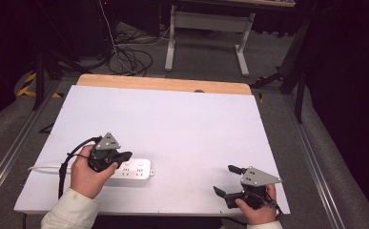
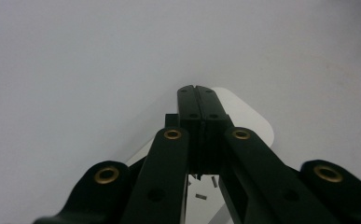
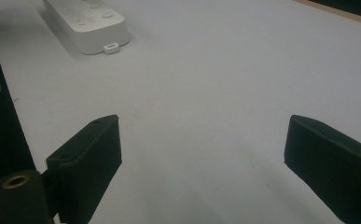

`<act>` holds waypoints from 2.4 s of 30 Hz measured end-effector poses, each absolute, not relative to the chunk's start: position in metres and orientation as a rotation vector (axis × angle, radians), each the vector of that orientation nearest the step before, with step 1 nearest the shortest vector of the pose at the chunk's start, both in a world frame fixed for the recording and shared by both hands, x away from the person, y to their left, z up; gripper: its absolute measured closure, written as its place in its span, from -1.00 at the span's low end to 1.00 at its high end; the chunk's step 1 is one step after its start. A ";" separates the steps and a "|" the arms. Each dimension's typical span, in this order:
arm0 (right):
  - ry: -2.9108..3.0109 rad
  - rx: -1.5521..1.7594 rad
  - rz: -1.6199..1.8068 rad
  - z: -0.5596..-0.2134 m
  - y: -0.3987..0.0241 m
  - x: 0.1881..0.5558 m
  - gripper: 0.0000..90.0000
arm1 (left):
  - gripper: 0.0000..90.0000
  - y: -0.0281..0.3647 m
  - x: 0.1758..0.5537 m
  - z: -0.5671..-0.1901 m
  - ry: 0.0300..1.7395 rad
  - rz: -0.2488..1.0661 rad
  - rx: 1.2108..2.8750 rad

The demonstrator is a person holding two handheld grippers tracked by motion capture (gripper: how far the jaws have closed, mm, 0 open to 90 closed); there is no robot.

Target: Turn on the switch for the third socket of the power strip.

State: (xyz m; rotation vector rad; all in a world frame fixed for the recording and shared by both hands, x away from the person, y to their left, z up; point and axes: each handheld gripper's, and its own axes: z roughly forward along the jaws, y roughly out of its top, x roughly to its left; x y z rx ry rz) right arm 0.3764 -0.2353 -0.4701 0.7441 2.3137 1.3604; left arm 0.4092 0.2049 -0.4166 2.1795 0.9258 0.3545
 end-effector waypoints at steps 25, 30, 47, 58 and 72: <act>2.313 0.739 1.361 -0.470 -0.236 0.376 -0.74 | -0.28 0.224 0.392 -0.396 0.802 0.390 2.029; 2.311 0.741 1.361 -0.470 -0.236 0.376 -0.75 | -0.51 0.236 0.386 -0.393 0.779 0.412 1.984; 2.309 0.743 1.365 -0.470 -0.236 0.375 -0.75 | -0.62 0.280 0.367 -0.412 0.751 0.466 1.898; 2.305 0.748 1.368 -0.471 -0.239 0.374 -0.75 | -0.63 0.304 0.355 -0.429 0.745 0.474 1.843; 2.309 0.755 1.365 -0.472 -0.239 0.375 -0.75 | -0.67 0.338 0.339 -0.456 0.845 0.502 1.789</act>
